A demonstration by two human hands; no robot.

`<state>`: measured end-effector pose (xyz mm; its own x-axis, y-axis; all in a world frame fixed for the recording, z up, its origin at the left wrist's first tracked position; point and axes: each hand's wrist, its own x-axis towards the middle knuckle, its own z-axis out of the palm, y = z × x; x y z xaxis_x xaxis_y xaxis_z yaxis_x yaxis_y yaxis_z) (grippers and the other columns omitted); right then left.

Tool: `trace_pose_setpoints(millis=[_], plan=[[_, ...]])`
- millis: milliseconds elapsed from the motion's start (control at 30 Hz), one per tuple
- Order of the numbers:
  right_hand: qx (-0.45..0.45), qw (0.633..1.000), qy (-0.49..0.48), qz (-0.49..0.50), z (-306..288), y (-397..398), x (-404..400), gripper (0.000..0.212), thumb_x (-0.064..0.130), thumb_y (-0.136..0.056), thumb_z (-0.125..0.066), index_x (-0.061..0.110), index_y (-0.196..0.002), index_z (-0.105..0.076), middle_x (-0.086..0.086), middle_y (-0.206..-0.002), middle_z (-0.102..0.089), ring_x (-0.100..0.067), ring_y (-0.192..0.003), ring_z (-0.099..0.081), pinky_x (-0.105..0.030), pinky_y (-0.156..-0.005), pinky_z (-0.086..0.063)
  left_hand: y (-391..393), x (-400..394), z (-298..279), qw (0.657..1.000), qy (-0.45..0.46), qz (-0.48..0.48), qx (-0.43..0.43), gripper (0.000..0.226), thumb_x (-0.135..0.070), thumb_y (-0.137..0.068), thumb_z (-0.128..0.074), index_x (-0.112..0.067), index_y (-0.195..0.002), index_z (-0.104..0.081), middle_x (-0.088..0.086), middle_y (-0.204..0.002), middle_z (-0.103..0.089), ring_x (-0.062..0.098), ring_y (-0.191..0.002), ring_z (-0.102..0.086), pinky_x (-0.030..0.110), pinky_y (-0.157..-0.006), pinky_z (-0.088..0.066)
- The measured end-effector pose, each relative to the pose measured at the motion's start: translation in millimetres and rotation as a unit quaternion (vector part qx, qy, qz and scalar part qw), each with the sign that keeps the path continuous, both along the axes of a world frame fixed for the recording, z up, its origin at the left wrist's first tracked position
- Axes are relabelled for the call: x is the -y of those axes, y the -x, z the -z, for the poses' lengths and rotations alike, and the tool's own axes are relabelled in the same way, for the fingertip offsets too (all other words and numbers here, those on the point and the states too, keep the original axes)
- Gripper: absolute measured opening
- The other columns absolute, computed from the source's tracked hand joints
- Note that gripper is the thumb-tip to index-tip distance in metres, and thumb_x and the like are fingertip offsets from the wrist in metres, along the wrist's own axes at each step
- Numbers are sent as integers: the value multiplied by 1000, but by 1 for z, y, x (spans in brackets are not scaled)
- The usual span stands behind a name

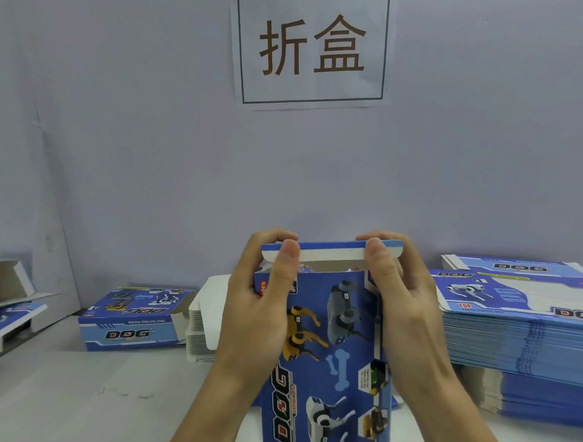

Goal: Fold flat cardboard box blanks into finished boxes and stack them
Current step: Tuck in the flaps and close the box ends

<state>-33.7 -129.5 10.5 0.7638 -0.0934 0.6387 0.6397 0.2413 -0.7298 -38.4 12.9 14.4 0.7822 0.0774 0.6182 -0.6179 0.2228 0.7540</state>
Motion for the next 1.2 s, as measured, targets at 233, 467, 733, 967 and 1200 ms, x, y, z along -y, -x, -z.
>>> trace_pose_setpoints(millis=[233, 467, 733, 967, 1200], plan=[[-33, 998, -2, -57, -3, 2, 6, 29, 42, -77, -68, 22, -98, -64, -22, -89, -71, -41, -81, -73, -48, -63, -60, 0, -6, 3, 997, 25, 69, -15, 16, -38, -90, -53, -30, -103, -59, 14, -101, -70, 36, -89, -74, 41, -62, -62], [-39, 990, -35, -129, -6, 7, 17, 13, 22, -78, -63, 20, -86, -72, -1, -119, -69, -22, -98, -73, -39, -70, -62, -1, -13, 2, 993, 60, 106, -7, 14, -38, -83, -62, -28, -87, -71, -11, -134, -61, 30, -113, -68, 38, -70, -62], [24, 998, 35, -38, -7, 7, 13, 38, 65, -75, -69, 30, -91, -75, 9, -137, -57, -17, -131, -55, -44, -92, -55, 2, -15, -2, 997, -23, 71, 28, 49, -59, -51, -90, -34, -90, -73, -15, -144, -52, 28, -121, -63, 39, -70, -63], [73, 996, 16, 40, -2, 1, 2, 42, 72, -78, -64, 32, -86, -75, 7, -135, -57, -10, -122, -60, -20, -74, -58, -1, -13, -7, 1000, -11, 15, 9, 39, -64, -56, -83, -34, -77, -72, -15, -132, -63, 30, -109, -70, 41, -71, -63], [40, 998, -13, 43, -1, 0, 2, 42, 69, -79, -63, 30, -79, -76, 8, -129, -59, -23, -116, -64, -30, -71, -61, -2, -8, -5, 999, -29, -31, 30, 14, -49, -65, -72, -36, -70, -69, -17, -129, -64, 28, -113, -68, 50, -76, -61]])
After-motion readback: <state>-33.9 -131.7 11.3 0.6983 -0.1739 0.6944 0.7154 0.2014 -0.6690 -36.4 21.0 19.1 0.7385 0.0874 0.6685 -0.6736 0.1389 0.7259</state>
